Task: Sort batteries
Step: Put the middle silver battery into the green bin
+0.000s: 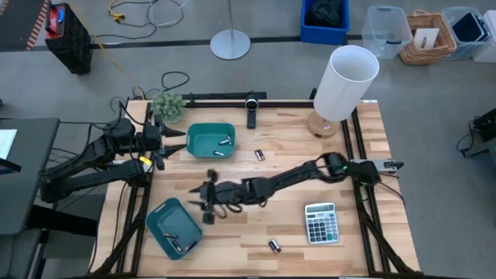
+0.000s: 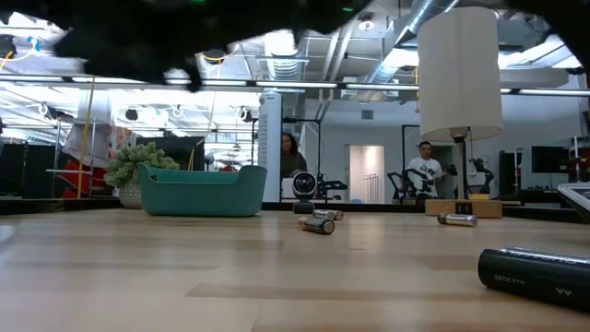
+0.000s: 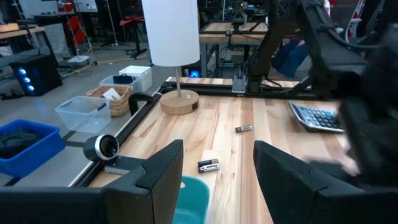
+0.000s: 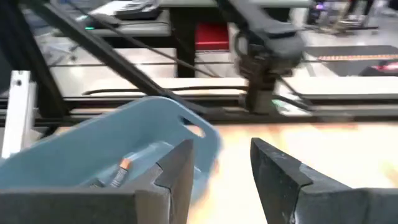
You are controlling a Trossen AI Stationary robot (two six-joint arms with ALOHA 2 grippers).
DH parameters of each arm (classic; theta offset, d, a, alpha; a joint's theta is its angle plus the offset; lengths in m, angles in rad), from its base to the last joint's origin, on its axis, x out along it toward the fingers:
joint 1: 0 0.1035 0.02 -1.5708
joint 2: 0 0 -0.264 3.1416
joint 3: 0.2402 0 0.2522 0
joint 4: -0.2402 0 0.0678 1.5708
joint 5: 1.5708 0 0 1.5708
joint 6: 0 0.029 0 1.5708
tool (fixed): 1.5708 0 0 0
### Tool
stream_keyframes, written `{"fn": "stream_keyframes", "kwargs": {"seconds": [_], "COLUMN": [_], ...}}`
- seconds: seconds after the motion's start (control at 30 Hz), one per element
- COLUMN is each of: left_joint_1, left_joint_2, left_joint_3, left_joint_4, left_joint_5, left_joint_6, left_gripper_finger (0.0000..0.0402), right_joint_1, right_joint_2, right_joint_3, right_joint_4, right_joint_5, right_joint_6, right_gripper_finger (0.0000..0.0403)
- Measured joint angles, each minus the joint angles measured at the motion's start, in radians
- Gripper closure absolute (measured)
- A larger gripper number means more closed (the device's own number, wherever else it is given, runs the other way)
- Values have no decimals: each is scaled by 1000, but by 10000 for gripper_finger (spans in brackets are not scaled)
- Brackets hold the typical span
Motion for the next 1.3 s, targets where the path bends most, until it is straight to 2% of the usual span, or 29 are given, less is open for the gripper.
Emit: {"fn": "stream_keyframes", "kwargs": {"seconds": [0.3,0.63,0.77,0.93,1.17,1.3], "left_joint_1": [0,0,-7,-45,-99,-135], "left_joint_2": [12,107,221,405,653,797], "left_joint_3": [0,0,0,0,0,42], "left_joint_4": [6,26,59,206,459,482], "left_joint_5": [0,-2,14,19,22,22], "left_joint_6": [-7,1,25,62,67,77], "left_gripper_finger": [211,211,212,212,212,212], "right_joint_1": [-2,-2,2,-6,17,31], "right_joint_2": [-297,-591,-703,-829,-918,-970], "right_joint_3": [-542,-892,-1041,-1194,-1299,-1348], "right_joint_4": [266,352,441,504,490,484], "right_joint_5": [149,308,364,422,503,534], "right_joint_6": [47,26,-7,23,60,56], "right_gripper_finger": [232,233,233,233,233,233]}}
